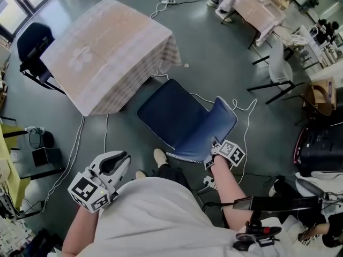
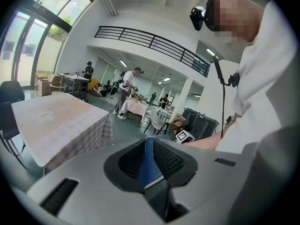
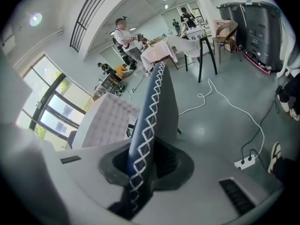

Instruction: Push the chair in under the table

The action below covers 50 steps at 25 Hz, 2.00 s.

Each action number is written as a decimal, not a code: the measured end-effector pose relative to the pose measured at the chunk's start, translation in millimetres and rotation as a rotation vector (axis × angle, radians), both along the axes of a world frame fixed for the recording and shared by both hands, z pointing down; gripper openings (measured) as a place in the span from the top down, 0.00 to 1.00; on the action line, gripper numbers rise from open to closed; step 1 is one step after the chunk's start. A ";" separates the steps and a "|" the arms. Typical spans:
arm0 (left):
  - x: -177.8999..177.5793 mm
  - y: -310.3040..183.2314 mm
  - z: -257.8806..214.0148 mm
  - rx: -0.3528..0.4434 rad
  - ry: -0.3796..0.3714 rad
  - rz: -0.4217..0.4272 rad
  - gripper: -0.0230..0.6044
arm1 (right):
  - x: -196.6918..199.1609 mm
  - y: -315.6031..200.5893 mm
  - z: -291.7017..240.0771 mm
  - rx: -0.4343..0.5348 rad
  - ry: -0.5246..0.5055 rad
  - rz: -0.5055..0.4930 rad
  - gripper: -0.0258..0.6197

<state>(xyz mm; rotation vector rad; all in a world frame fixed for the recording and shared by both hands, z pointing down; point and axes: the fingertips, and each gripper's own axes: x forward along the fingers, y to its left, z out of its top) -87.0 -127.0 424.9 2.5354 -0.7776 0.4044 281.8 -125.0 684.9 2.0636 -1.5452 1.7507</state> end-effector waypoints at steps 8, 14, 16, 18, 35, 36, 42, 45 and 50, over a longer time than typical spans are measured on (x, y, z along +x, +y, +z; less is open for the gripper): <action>-9.7 -4.3 4.6 -0.007 -0.011 -0.057 0.87 | -28.2 -42.6 1.5 0.008 -0.030 0.014 0.84; -17.5 -1.7 2.3 -0.009 -0.019 -0.115 0.87 | -50.4 -75.3 0.0 0.025 -0.075 0.062 0.84; -22.9 -0.5 1.9 -0.015 -0.021 -0.142 0.87 | -60.8 -86.0 -1.0 0.027 -0.084 0.063 0.84; -29.6 0.5 2.4 -0.019 -0.025 -0.164 0.87 | -73.2 -96.0 -1.4 0.029 -0.091 0.059 0.84; -76.3 8.4 5.9 -0.046 -0.031 -0.304 0.87 | -145.8 -167.0 -0.6 0.040 -0.120 0.032 0.83; -78.1 8.8 6.4 -0.048 -0.028 -0.311 0.87 | -148.9 -170.5 -0.3 0.040 -0.120 0.030 0.83; -91.4 10.9 5.7 -0.054 -0.037 -0.345 0.87 | -165.7 -189.1 -0.2 0.038 -0.130 0.030 0.83; -97.4 11.2 5.4 -0.059 -0.038 -0.362 0.87 | -175.9 -199.9 -1.1 0.040 -0.134 0.024 0.83; -106.1 13.1 6.5 -0.064 -0.035 -0.386 0.87 | -190.1 -201.4 0.4 0.037 -0.137 0.024 0.82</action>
